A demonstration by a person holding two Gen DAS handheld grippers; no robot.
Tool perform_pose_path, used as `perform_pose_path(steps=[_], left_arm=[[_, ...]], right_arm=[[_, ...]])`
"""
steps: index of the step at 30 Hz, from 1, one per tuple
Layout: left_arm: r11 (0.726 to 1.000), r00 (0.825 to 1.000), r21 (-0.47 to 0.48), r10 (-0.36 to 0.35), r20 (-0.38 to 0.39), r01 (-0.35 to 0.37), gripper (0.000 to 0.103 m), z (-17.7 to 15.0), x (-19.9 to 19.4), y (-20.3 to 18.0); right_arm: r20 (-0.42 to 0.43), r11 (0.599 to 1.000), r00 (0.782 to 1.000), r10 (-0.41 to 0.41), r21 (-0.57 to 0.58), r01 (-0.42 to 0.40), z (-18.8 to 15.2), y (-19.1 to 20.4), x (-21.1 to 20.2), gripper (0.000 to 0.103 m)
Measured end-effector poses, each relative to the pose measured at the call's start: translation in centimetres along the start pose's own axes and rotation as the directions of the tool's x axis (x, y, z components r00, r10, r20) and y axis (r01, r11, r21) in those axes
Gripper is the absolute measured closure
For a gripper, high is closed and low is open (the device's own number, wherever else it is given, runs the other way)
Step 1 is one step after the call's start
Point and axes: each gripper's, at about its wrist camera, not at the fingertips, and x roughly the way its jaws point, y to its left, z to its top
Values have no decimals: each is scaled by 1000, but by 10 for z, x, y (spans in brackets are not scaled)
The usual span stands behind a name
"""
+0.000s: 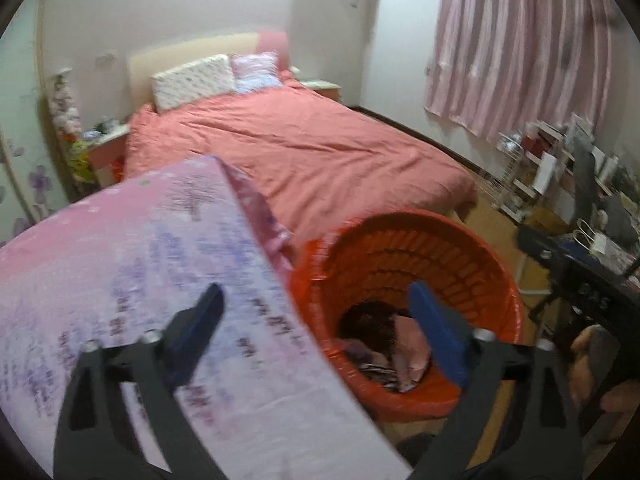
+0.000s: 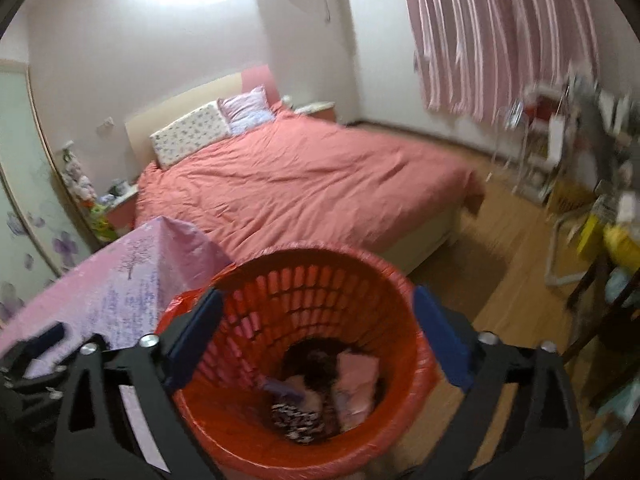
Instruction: Collect trash
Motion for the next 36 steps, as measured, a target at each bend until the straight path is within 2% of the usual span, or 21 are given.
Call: perform_pose_path(steps=[5,10,14,18,20,22,28,31,36], left_arm=[[994,993,-18,104,52,-103,4,-17,-47,26],[979,976,-65,201,87,-196,4,-44,-92,53],[952,948,-110,297,118,-284,4,-70,-130,70],[930,917,-137,362,169,-342,4,-102,-164,77],[918,901,-148,391,186,-368,4,-116,-177,76],[909,892,-158,410,192,-385,4,-126,-187,75],[904,892,-194,415,180,-382,4,-151,-208,76],[895,888,-213,429,164,-393,4,-157,-214,79],[887,897,-260,423,130,-381,4,-160,-223,89]], right_arm=[[80,983,989,-125,-125,135,-5,23,-43,2],[150,968,985,-90,-220,122,-20,40,-83,2],[181,964,982,-59,-244,103,-33,50,-111,2],[225,974,973,-51,-202,98,-50,53,-138,2],[240,977,966,-100,-162,141,-63,57,-148,2],[241,978,964,-112,-147,150,-71,62,-152,2],[165,980,983,-80,-166,108,-96,81,-160,2],[130,978,987,-89,-176,112,-102,89,-161,2],[74,986,994,-84,-140,94,-100,88,-163,2]])
